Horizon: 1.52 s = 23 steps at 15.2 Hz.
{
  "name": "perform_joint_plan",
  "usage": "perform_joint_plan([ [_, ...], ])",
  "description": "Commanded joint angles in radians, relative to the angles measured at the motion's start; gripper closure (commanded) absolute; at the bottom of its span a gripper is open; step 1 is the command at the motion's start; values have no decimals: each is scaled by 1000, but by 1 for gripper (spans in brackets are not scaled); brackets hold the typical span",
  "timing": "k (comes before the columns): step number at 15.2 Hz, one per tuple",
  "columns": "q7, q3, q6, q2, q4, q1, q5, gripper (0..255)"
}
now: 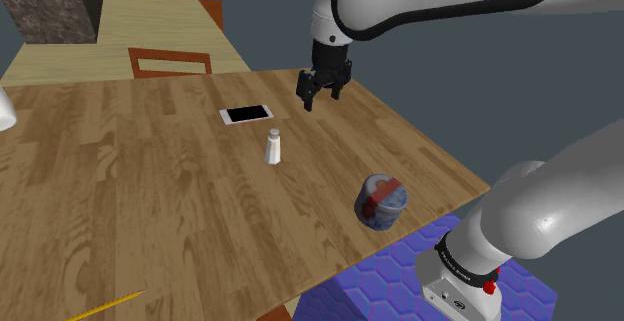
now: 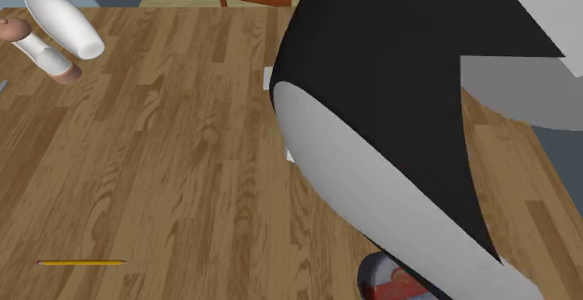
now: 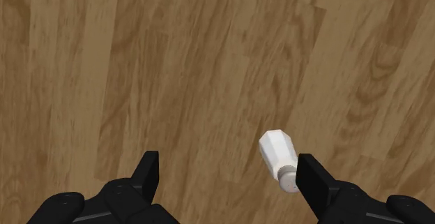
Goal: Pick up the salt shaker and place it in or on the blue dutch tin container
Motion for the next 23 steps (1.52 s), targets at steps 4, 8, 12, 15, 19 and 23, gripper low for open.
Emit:
perform_joint_plan([
  [4, 102, 53, 48, 191, 97, 11, -49, 0],
  [8, 185, 80, 65, 353, 196, 34, -104, 0],
  [12, 227, 85, 80, 440, 246, 53, -135, 0],
  [15, 232, 82, 118, 452, 219, 52, -143, 0],
  [19, 238, 78, 162, 469, 189, 51, -153, 0],
  [23, 238, 78, 162, 469, 189, 51, -153, 0],
])
